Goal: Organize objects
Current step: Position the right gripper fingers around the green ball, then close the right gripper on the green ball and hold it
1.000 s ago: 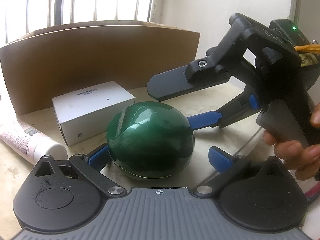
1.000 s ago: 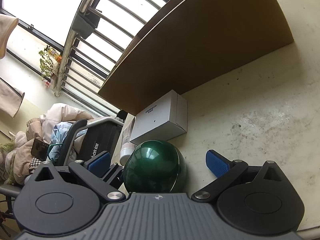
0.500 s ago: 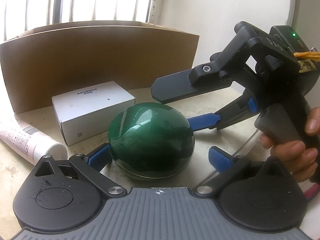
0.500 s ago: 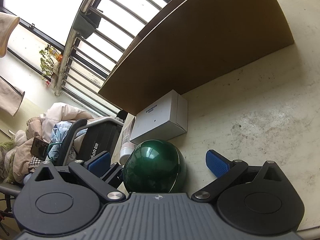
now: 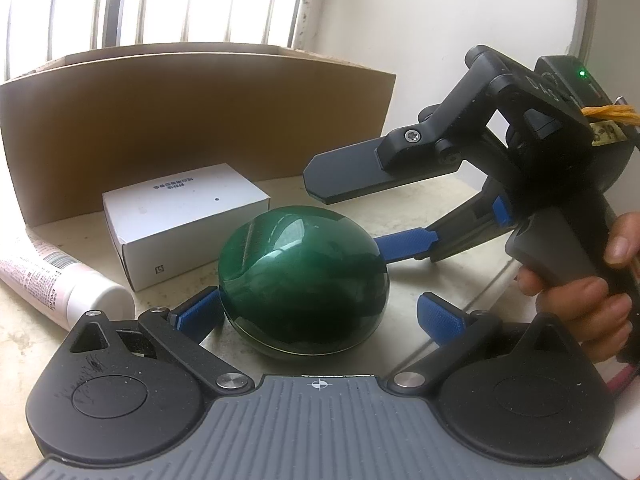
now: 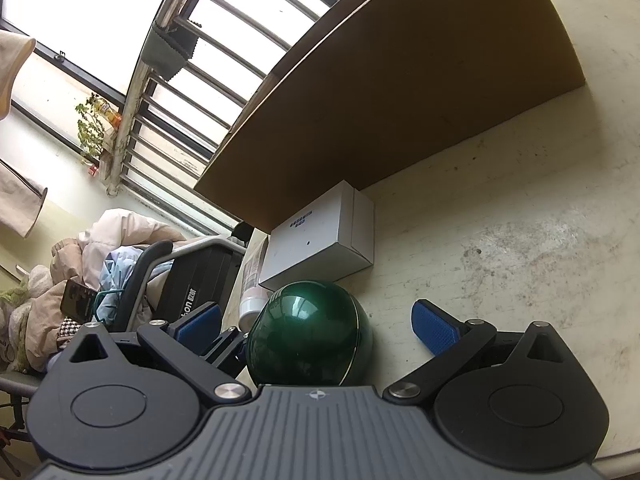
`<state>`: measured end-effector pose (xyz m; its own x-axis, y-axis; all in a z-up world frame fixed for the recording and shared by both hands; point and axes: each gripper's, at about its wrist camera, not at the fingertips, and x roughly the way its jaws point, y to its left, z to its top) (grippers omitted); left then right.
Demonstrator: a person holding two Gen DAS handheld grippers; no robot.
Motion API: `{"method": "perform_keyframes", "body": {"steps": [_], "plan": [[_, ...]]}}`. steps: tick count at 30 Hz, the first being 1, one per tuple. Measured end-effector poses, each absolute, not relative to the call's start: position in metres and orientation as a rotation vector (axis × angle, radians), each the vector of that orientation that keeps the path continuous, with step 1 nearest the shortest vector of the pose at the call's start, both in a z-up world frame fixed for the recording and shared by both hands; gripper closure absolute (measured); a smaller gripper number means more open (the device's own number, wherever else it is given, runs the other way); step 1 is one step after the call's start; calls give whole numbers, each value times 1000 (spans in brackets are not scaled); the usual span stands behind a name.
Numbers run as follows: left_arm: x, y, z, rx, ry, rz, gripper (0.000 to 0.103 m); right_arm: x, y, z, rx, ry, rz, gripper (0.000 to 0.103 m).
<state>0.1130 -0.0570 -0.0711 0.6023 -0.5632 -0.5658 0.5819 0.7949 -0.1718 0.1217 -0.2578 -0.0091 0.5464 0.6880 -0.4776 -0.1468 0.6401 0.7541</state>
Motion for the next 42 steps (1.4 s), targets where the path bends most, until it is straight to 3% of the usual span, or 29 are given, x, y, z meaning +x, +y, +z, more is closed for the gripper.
{"method": "perform_keyframes", "body": {"steps": [18,27,30,32,35,40,42], "plan": [[102,-61,-76,105,598,-641,1,121,-235,2,566,877,501,0],[95,-63,-76,102,563,-622,6,104,-217,18,350,813,436,0],[96,-65,-75,107,560,-601,12,97,-210,26,258,778,427,2],[98,-64,-75,103,560,-582,21,96,-203,28,205,772,423,5],[100,-62,-75,70,571,-578,22,96,-196,28,170,780,438,8],[97,-62,-74,77,567,-560,22,96,-190,27,171,802,481,21],[96,-65,-72,79,568,-560,22,94,-189,28,159,799,477,21]]}}
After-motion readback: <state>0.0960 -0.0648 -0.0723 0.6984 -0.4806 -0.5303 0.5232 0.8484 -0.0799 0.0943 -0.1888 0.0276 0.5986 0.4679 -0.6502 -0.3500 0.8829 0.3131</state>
